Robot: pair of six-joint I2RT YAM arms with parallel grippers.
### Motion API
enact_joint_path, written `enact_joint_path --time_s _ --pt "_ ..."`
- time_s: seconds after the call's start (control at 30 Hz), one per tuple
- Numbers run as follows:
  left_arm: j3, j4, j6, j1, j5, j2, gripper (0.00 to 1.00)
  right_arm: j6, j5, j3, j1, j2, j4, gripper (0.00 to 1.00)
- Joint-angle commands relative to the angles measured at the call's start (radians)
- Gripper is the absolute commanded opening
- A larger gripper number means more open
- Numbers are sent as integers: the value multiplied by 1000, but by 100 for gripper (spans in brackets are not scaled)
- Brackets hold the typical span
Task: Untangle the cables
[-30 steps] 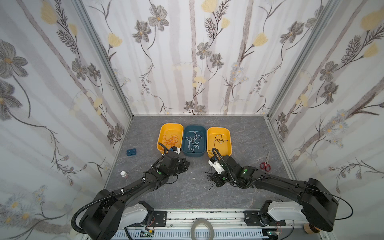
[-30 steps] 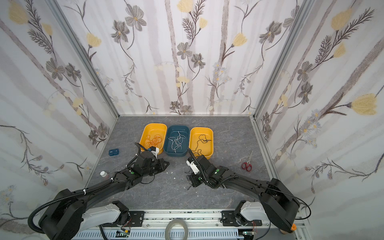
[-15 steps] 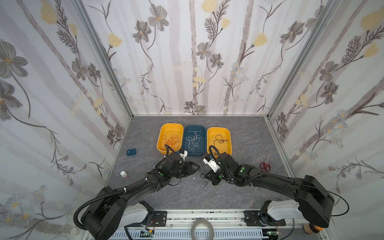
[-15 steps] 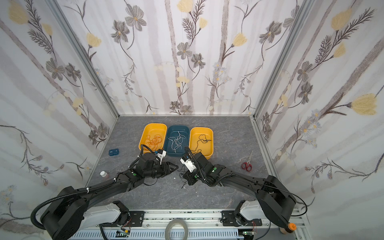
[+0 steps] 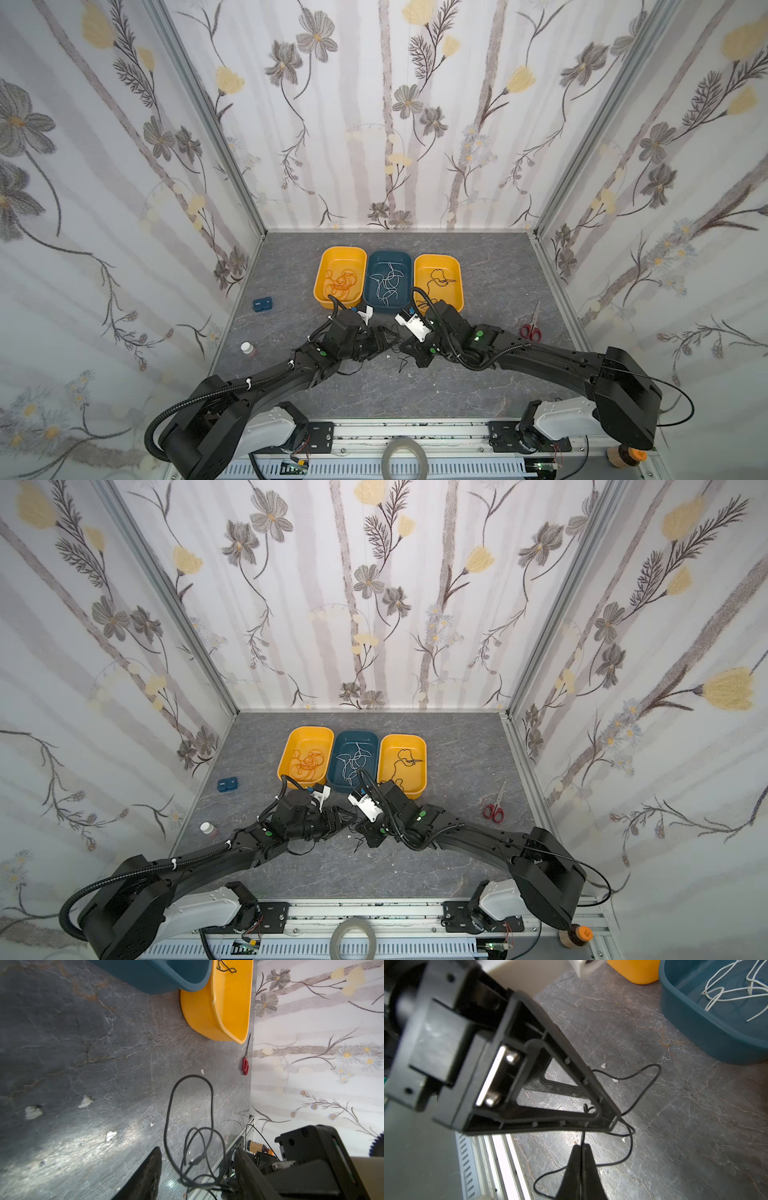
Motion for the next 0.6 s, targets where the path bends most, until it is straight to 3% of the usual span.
enact_joint_path --time_s 0.0,0.37,0.57 --pt "1 86 -23 -1 -14 19 50 -23 -7 10 11 6 25 0" --pt "6 28 -2 4 -99 -7 13 -17 -17 0 21 -6 14 0" --pt "6 -17 14 15 -167 -64 2 -3 -16 -38 20 -43 -19 0"
